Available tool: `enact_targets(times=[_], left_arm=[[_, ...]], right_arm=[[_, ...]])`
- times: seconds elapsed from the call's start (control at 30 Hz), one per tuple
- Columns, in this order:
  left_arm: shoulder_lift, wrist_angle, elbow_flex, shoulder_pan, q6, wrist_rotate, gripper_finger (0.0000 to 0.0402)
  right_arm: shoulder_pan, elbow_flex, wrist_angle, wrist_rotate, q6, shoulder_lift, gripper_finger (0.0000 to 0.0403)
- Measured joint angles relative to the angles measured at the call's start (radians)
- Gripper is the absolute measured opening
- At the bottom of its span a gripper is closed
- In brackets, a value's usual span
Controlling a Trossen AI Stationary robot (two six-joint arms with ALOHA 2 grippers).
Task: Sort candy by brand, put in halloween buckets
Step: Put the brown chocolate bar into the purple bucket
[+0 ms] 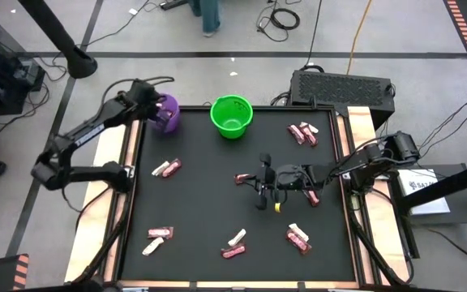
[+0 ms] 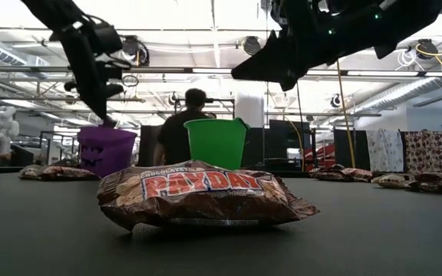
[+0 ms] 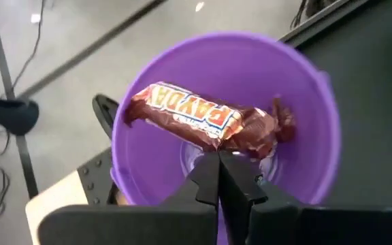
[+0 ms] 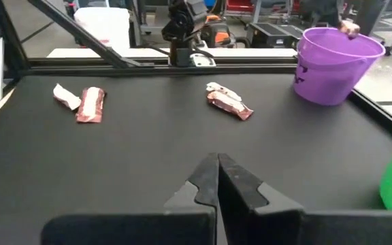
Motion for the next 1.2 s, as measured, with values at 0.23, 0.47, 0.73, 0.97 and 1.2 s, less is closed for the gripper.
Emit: enact_targets(times=[0.23,0.47,0.73,0.97,1.2], left_arm=[[0.058,0.011,0.0,0.002,0.009,0.0,0.0056],[0.033,0.009,0.016,-0.002,0.026,0.003,0.011],[-0.069,-0.002,0.045,-0.095,-0.081,0.284,0.0116],[-0.166,0.146,-0.116,-0.38,-0.109,0.459,0.0116],[-0.206,0.556,-0.365,-0.745,-0.131,0.52,0.0116]], right_arm=[[0.0,0.0,0.002,-0.001,-0.044,0.0,0.0],[0.0,0.0,0.016,0.0,-0.092,0.0,0.0],[-0.006,0.025,-0.244,0.291,-0.037,-0.154,0.0],[-0.013,0.033,-0.546,0.435,0.194,-0.336,0.0],[-0.014,0.033,-0.82,0.137,0.56,-0.437,0.0003]])
